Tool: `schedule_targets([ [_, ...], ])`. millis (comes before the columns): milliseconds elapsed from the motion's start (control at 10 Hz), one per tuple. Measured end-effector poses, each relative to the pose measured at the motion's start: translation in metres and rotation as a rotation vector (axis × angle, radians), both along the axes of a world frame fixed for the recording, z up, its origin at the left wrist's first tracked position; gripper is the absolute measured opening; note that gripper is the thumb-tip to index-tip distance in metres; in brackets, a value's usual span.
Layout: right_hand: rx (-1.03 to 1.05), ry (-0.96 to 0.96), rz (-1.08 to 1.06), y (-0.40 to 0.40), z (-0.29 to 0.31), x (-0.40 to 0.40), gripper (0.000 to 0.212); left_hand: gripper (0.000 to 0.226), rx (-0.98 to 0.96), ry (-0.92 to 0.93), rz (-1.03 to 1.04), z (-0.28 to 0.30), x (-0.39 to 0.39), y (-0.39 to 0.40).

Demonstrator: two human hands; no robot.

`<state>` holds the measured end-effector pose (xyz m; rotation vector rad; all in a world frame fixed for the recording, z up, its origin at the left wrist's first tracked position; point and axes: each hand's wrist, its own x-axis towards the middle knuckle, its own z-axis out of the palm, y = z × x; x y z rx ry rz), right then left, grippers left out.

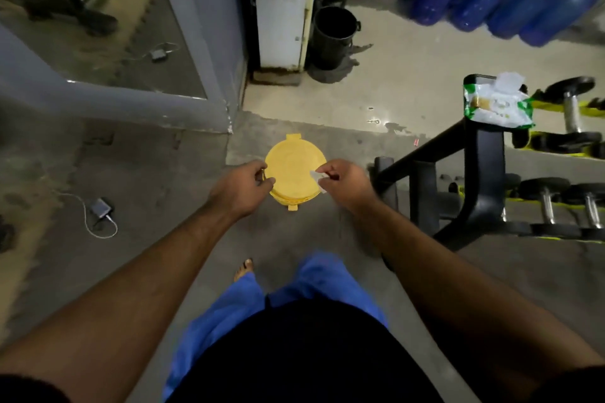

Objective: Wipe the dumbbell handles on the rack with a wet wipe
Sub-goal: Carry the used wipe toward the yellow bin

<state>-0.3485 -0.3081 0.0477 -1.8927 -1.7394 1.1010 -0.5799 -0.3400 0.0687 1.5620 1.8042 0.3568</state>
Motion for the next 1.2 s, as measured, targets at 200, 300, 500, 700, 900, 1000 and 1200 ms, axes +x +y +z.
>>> schedule_targets([
  [200, 0.032, -0.021, -0.087, 0.031, -0.007, -0.028, 0.023, 0.045, 0.003, -0.011, -0.123, -0.008, -0.035, 0.069],
  [300, 0.027, -0.093, -0.074, 0.044, -0.010, -0.035, 0.025, 0.046, -0.020, 0.008, -0.157, -0.018, -0.043, 0.091],
  [500, -0.060, -0.057, -0.132, 0.081, -0.025, -0.046, 0.023, 0.041, -0.024, 0.002, -0.190, -0.036, -0.047, 0.138],
  [700, -0.167, 0.050, -0.201, 0.123, -0.060, -0.047, 0.023, 0.032, -0.130, 0.006, -0.228, -0.071, -0.040, 0.185],
  [900, -0.282, 0.049, -0.208, 0.166, -0.089, -0.032, 0.012, 0.038, -0.223, 0.009, -0.211, -0.099, -0.021, 0.226],
  [1000, -0.327, 0.010, -0.209, 0.193, -0.105, -0.025, 0.013, 0.038, -0.257, 0.003, -0.187, -0.114, -0.007, 0.251],
  [1200, -0.480, -0.066, -0.195, 0.247, -0.166, -0.019, 0.019, 0.044, -0.384, -0.044, -0.111, -0.165, 0.019, 0.291],
])
